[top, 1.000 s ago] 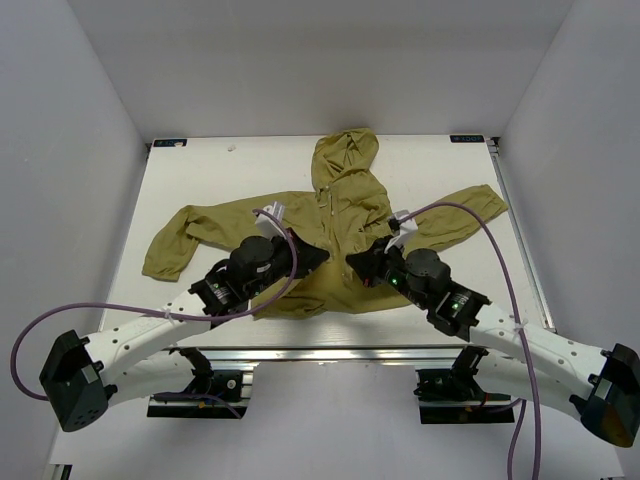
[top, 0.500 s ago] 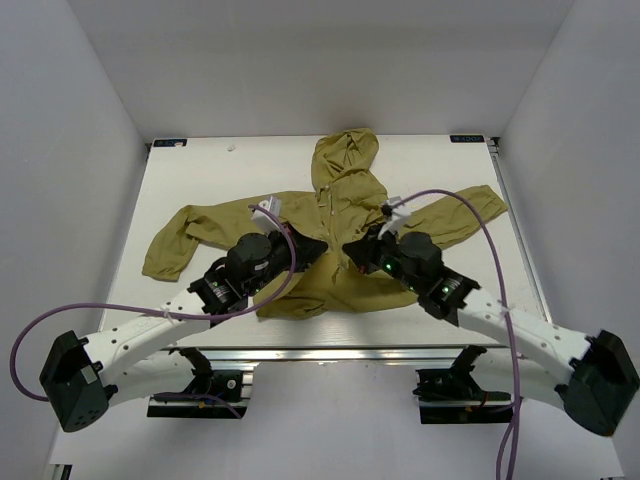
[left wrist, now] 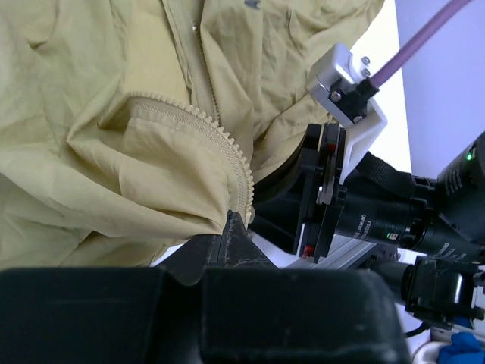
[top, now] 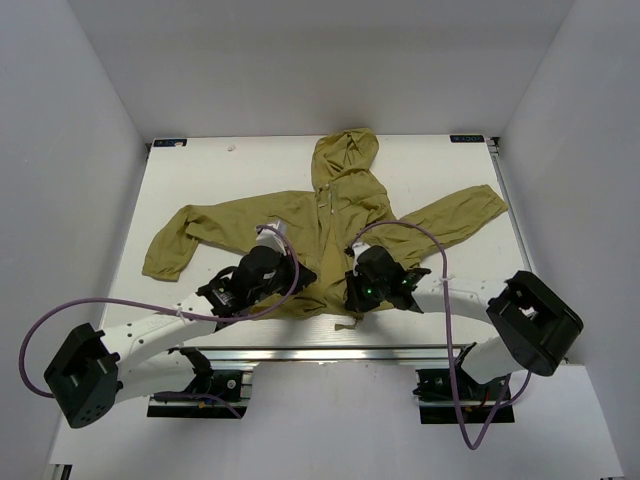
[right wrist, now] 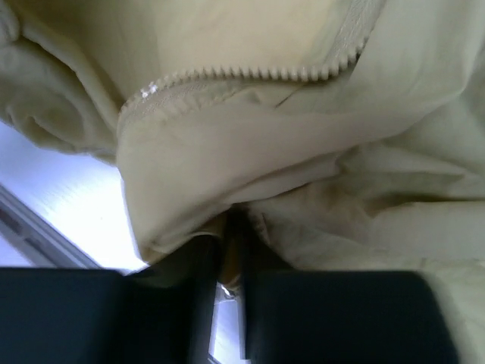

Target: Zip up the jacket

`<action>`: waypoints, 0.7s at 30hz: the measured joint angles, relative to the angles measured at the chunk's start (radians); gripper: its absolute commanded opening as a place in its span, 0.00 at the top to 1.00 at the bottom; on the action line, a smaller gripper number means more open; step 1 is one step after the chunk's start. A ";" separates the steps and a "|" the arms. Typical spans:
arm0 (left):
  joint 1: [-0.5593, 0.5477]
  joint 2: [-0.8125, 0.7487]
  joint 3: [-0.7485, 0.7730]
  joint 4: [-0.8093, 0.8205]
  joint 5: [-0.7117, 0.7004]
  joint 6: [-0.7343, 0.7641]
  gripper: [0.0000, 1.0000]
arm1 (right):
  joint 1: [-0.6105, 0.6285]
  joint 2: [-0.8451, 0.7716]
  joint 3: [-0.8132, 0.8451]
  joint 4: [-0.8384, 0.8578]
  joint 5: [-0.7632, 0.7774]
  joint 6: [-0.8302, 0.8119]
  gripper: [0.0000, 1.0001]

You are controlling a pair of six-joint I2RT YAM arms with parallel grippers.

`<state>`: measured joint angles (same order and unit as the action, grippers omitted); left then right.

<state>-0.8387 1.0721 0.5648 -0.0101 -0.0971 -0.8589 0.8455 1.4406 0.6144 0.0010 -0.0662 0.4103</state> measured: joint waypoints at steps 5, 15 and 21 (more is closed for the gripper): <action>0.000 -0.001 -0.001 -0.005 0.011 0.001 1.00 | 0.000 -0.024 0.000 -0.035 -0.043 -0.048 0.49; 0.000 -0.002 -0.002 -0.004 0.049 0.009 1.00 | 0.004 -0.075 0.010 -0.195 -0.060 -0.187 0.43; 0.000 -0.001 -0.002 0.010 0.069 0.021 1.00 | 0.053 -0.056 0.033 -0.240 -0.048 -0.221 0.44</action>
<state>-0.8387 1.0710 0.5629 0.0002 -0.0280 -0.8379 0.8989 1.3849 0.6476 -0.2390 -0.1139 0.1894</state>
